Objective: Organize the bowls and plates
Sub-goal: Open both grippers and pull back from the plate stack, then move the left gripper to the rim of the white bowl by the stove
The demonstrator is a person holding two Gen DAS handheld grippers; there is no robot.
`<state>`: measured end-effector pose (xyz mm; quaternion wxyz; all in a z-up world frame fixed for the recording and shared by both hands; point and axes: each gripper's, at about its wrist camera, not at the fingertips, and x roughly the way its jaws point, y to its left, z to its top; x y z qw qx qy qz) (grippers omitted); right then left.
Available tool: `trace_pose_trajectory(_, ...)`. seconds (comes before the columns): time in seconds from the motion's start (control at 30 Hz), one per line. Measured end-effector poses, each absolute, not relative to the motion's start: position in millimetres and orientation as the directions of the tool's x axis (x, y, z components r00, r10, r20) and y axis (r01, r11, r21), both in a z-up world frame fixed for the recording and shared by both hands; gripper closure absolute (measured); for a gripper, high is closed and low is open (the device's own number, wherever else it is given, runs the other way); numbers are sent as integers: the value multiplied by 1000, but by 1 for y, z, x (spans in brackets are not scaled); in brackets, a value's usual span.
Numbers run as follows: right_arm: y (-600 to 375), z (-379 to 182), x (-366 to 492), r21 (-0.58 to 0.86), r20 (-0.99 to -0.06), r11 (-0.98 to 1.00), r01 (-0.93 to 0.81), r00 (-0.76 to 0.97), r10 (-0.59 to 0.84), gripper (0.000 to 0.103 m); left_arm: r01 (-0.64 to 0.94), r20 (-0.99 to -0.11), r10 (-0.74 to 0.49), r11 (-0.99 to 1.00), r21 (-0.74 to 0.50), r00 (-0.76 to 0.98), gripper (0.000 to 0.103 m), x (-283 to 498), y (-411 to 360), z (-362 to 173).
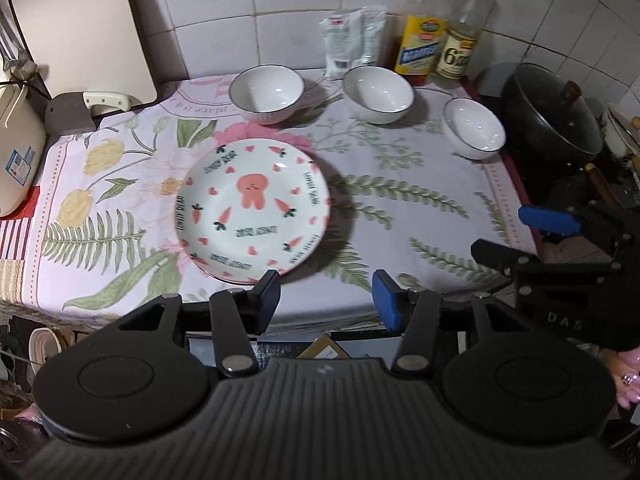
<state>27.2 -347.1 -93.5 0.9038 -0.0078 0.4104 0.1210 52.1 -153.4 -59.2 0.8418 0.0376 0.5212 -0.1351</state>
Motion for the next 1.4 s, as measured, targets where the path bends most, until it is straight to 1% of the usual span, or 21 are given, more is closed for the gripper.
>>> trace_pose_trajectory(0.1,-364,-87,20,81,-737,972,-220,643,207,34,255,-885,-191,963,-86,424,39,43,-169,-55)
trace_pose_trajectory(0.17,-374,-85,18,89,-737,971,-220,642,213,34,257,-883,-194,962,-86,428,38,40,-178,-54)
trace_pose_trajectory(0.23,-385,-83,15,101,-733,972,-212,645,217,34,256,-881,-192,963,-83,433,33,39,-187,-53)
trace_pose_trajectory(0.33,-400,-78,12,101,-721,977,-188,662,202,33,254,-875,-193,964,-84,444,31,43,-199,-54)
trace_pose_trajectory(0.4,-408,-76,10,95,-711,981,-168,678,185,32,264,-872,-199,961,-84,448,30,47,-208,-53)
trace_pose_trajectory(0.47,-418,-72,10,99,-696,985,-142,698,170,32,307,-862,-225,948,-86,454,30,51,-219,-52)
trace_pose_trajectory(0.6,-439,-68,15,151,-669,986,-69,728,153,32,320,-853,-227,944,-75,470,30,60,-240,-46)
trace_pose_trajectory(0.73,-456,-64,21,193,-645,981,-28,749,149,32,352,-842,-262,931,-93,471,30,70,-258,-43)
trace_pose_trajectory(0.87,-469,-69,32,214,-640,977,19,758,126,32,371,-828,-315,918,-141,464,30,86,-272,-54)
trace_pose_trajectory(1.07,-485,-88,59,235,-639,970,59,762,108,32,350,-789,-358,916,-195,499,30,110,-280,-79)
trace_pose_trajectory(1.3,-499,-138,101,215,-629,973,87,774,70,32,317,-752,-414,906,-282,513,30,146,-290,-116)
trace_pose_trajectory(1.4,-503,-155,111,216,-610,971,98,790,56,33,307,-753,-426,901,-306,501,32,162,-298,-137)
